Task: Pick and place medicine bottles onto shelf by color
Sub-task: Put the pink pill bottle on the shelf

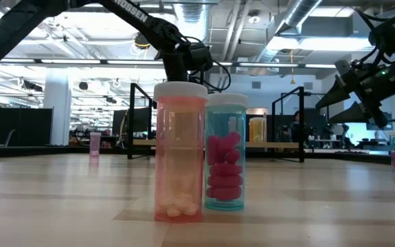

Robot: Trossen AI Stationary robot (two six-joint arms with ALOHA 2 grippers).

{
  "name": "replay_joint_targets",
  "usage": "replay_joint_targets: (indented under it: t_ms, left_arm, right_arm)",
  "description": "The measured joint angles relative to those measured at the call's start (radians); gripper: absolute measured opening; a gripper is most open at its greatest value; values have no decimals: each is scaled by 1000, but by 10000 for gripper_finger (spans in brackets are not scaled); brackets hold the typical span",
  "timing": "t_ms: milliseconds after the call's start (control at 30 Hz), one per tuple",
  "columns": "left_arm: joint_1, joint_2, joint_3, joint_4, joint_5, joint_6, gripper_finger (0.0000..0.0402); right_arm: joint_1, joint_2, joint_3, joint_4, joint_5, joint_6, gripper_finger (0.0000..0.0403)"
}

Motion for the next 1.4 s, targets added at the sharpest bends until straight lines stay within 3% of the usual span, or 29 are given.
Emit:
replay_joint_targets:
  t_ms: [933, 1267, 1400]
  left_arm:
    - [38, 2, 0, -5, 13, 27, 114]
    - [38, 3, 3, 5, 24, 29, 177]
    - [38, 5, 59, -34, 6, 61, 207]
  right_arm:
    - [0, -1, 0, 0, 0, 0, 305]
    - [0, -1, 0, 0, 0, 0, 305]
    - [0, -1, 0, 0, 0, 0, 305]
